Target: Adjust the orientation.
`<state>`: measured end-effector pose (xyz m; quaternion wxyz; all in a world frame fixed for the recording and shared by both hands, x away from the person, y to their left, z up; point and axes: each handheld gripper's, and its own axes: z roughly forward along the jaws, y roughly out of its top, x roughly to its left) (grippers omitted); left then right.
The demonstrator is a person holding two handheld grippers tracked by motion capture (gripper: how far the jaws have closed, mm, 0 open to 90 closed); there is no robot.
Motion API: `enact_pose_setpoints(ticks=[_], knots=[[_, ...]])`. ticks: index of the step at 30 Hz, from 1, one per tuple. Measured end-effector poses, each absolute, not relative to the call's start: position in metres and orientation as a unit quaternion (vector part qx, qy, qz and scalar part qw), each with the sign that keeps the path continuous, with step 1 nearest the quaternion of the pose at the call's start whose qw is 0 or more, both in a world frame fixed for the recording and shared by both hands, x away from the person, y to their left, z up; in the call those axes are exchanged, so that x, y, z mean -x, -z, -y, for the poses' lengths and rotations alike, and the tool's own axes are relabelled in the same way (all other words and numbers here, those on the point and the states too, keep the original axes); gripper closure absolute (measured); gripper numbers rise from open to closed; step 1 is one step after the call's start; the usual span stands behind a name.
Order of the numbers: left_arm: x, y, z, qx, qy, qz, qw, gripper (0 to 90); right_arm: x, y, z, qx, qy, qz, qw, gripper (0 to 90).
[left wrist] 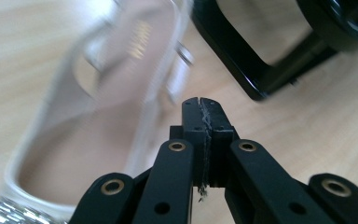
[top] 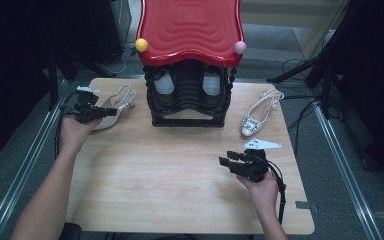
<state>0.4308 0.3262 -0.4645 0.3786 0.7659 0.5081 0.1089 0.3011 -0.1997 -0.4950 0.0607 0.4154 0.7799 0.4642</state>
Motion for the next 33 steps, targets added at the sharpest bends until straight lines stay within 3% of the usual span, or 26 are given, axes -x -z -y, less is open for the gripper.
enact_pose_setpoints(ticks=[7, 15, 33], knots=[[-0.457, 0.466, -0.326, -0.757, -0.109, -0.528, 0.371, 89.8, -0.301, 0.496, 0.197, -0.415, -0.461, -0.782, 0.055, 54.7], [-0.471, 0.481, -0.341, -0.708, -0.096, -0.574, 0.399, 89.8, -0.302, 0.499, 0.194, -0.411, -0.454, -0.789, 0.053, 54.1], [-0.459, 0.492, -0.324, -0.743, -0.047, -0.543, 0.389, 89.7, -0.307, 0.5, 0.193, -0.409, -0.452, -0.791, 0.048, 54.2]])
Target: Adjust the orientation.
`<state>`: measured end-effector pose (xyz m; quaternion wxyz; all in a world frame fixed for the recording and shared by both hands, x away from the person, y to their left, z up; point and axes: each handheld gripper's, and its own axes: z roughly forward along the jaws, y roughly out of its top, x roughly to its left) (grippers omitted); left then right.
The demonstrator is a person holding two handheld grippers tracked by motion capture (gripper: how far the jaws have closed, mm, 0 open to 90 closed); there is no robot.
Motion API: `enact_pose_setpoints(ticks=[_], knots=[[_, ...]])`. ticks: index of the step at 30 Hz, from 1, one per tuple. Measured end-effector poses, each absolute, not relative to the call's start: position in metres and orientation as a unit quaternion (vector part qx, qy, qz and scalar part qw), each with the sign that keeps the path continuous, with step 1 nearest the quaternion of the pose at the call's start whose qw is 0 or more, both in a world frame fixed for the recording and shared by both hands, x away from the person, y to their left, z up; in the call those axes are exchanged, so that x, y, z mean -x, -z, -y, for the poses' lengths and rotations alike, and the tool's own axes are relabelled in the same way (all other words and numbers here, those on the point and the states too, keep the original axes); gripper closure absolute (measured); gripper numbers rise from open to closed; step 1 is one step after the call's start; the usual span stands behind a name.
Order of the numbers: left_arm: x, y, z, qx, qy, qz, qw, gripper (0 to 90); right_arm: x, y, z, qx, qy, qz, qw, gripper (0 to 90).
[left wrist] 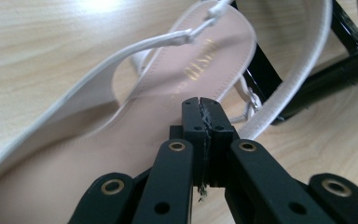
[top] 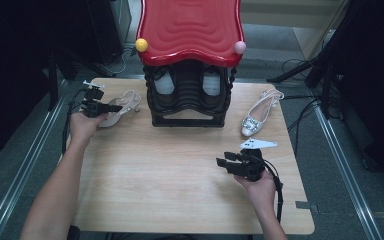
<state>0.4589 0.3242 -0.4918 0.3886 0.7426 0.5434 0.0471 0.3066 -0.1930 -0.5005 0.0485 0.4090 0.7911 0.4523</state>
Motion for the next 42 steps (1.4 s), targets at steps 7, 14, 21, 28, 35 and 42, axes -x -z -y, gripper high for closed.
enact_pose_setpoints(ticks=[7, 14, 21, 28, 35, 42], knots=[[-0.445, 0.491, -0.323, -0.762, -0.041, -0.529, 0.372, 89.4, -0.316, 0.499, 0.186, -0.403, -0.456, -0.792, 0.043, 54.6], [-0.43, 0.491, -0.33, -0.763, -0.037, -0.528, 0.37, 88.3, -0.325, 0.495, 0.178, -0.393, -0.459, -0.796, 0.04, 54.8], [-0.424, 0.488, -0.335, -0.759, -0.039, -0.537, 0.366, 87.8, -0.33, 0.494, 0.17, -0.379, -0.463, -0.801, 0.036, 54.8], [-0.422, 0.471, -0.323, -0.765, -0.05, -0.521, 0.375, 88.1, -0.329, 0.493, 0.172, -0.383, -0.462, -0.799, 0.036, 54.8], [-0.419, 0.46, -0.298, -0.775, -0.045, -0.504, 0.379, 87.7, -0.327, 0.492, 0.175, -0.387, -0.46, -0.798, 0.039, 54.8], [-0.406, 0.468, -0.285, -0.769, -0.044, -0.511, 0.381, 87.2, -0.324, 0.495, 0.179, -0.392, -0.458, -0.797, 0.041, 54.9]])
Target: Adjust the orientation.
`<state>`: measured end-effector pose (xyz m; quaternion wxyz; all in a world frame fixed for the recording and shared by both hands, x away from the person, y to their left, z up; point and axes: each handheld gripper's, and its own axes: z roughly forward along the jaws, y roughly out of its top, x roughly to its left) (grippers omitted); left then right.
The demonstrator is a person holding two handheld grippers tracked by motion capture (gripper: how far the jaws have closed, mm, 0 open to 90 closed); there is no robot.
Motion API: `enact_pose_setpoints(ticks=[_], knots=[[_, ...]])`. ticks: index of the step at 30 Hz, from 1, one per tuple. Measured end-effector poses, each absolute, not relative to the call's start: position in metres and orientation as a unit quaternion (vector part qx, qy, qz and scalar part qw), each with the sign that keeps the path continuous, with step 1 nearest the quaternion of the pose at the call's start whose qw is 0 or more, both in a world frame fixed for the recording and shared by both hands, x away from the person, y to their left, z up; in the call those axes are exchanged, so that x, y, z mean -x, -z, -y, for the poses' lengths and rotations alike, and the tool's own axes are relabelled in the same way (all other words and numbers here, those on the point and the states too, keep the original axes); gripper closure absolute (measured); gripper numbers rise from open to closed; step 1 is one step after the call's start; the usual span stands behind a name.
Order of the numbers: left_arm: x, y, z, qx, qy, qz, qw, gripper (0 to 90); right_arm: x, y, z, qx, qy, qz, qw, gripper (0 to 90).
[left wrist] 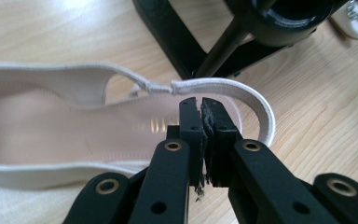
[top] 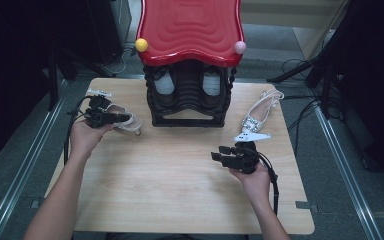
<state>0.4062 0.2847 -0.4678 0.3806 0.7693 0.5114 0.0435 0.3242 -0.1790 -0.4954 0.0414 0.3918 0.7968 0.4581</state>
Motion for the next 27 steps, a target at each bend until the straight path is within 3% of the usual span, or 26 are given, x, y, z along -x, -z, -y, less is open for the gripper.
enact_pose_setpoints(ticks=[27], knots=[[-0.382, 0.481, -0.338, -0.736, -0.095, -0.574, 0.346, 86.3, -0.328, 0.499, 0.166, -0.38, -0.452, -0.806, 0.032, 55.0]])
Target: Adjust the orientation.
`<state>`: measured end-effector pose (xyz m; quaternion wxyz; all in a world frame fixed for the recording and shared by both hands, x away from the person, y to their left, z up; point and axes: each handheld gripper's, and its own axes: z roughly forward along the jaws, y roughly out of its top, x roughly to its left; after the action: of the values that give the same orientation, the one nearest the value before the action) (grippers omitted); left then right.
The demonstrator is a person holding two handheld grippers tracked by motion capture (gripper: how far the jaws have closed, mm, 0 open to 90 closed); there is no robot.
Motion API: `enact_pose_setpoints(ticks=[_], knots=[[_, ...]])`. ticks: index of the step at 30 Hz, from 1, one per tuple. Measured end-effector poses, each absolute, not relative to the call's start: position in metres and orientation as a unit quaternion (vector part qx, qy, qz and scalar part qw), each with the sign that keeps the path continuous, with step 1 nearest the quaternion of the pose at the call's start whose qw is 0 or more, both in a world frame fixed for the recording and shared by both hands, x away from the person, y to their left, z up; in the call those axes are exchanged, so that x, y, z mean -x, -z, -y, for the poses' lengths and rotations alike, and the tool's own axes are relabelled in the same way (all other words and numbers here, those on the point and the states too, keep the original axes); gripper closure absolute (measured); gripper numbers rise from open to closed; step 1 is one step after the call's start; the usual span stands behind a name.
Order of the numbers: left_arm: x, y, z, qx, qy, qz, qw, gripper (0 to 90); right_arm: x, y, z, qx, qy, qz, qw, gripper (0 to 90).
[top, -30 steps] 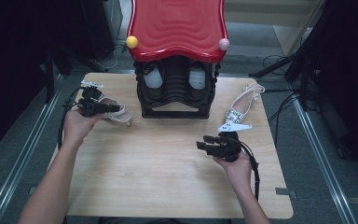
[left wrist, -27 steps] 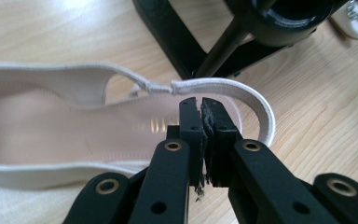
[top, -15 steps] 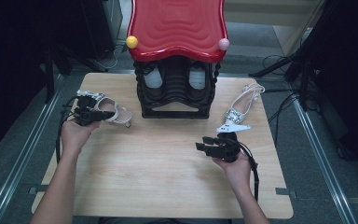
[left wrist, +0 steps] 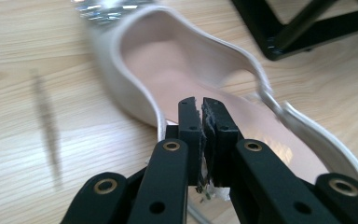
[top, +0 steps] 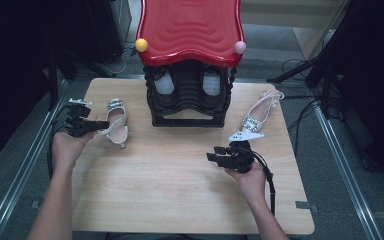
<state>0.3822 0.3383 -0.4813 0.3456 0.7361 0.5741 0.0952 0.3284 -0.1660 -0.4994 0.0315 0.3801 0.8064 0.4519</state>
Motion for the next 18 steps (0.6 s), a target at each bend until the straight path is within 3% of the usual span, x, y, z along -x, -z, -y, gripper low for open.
enact_pose_setpoints(ticks=[6, 12, 18], knots=[[-0.38, 0.478, -0.342, -0.727, -0.09, -0.574, 0.366, 81.5, -0.328, 0.501, 0.164, -0.379, -0.447, -0.81, 0.029, 55.0], [-0.375, 0.462, -0.339, -0.72, -0.101, -0.569, 0.383, 67.9, -0.326, 0.501, 0.165, -0.379, -0.446, -0.81, 0.032, 55.0], [-0.382, 0.466, -0.341, -0.718, -0.117, -0.584, 0.36, 56.1, -0.323, 0.502, 0.168, -0.381, -0.443, -0.811, 0.036, 55.0]])
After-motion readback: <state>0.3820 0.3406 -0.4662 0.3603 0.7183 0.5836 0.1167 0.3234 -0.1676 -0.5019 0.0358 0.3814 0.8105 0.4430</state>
